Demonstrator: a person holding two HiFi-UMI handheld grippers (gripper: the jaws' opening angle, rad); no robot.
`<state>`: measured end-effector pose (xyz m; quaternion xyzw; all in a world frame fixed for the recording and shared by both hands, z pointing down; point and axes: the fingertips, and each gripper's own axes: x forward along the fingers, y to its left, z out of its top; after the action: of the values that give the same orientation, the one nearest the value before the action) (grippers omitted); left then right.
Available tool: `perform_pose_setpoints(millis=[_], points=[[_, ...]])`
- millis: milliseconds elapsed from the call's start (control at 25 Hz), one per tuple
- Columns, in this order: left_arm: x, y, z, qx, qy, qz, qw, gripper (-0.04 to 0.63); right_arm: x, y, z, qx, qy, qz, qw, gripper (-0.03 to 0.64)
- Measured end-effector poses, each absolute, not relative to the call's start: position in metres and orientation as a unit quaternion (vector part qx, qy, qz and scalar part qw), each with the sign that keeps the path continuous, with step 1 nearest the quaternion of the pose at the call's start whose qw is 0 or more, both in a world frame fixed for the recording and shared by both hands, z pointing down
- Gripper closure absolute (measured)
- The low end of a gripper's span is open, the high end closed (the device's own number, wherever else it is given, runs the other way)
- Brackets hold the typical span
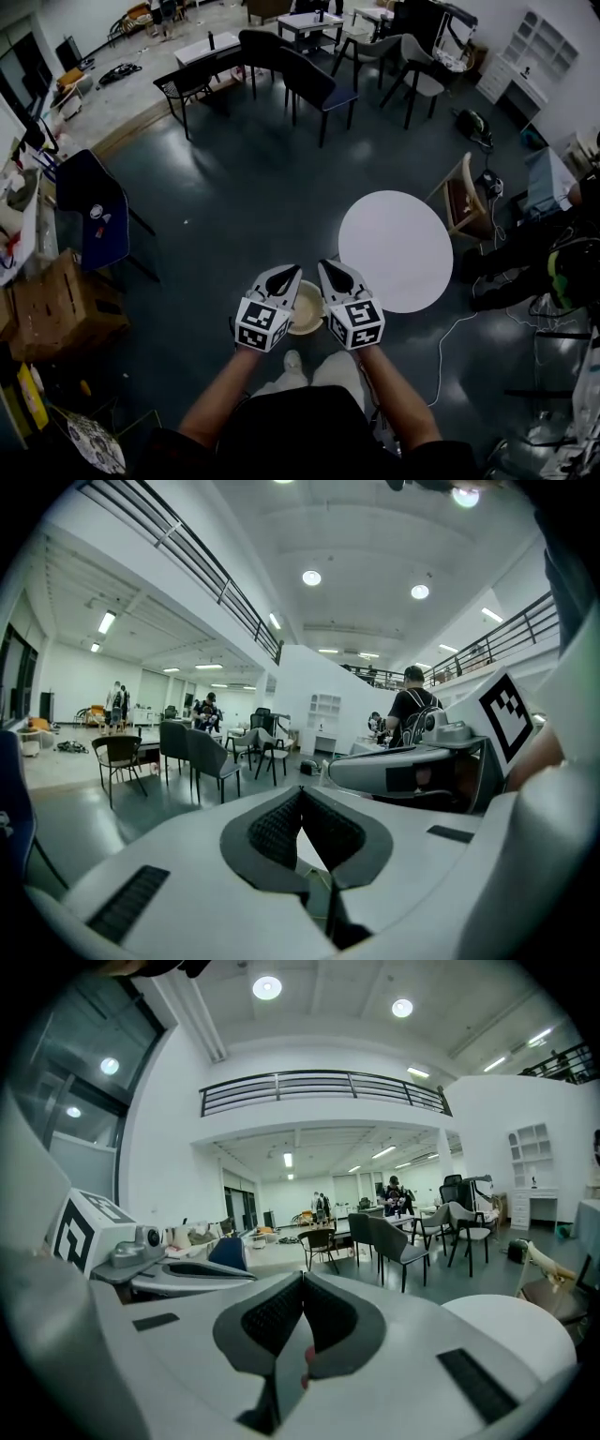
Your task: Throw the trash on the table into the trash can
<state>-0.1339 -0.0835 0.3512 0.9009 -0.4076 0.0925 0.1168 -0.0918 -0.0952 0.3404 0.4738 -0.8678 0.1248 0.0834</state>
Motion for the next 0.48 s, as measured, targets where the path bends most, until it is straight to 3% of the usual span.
perform_pose_setpoints(millis=[480], points=[[-0.134,-0.095,0.271,0.901,-0.425,0.050,0.070,0.580,-0.093,-0.104,0.262,0.462,-0.882,0.087,0.026,0.598]])
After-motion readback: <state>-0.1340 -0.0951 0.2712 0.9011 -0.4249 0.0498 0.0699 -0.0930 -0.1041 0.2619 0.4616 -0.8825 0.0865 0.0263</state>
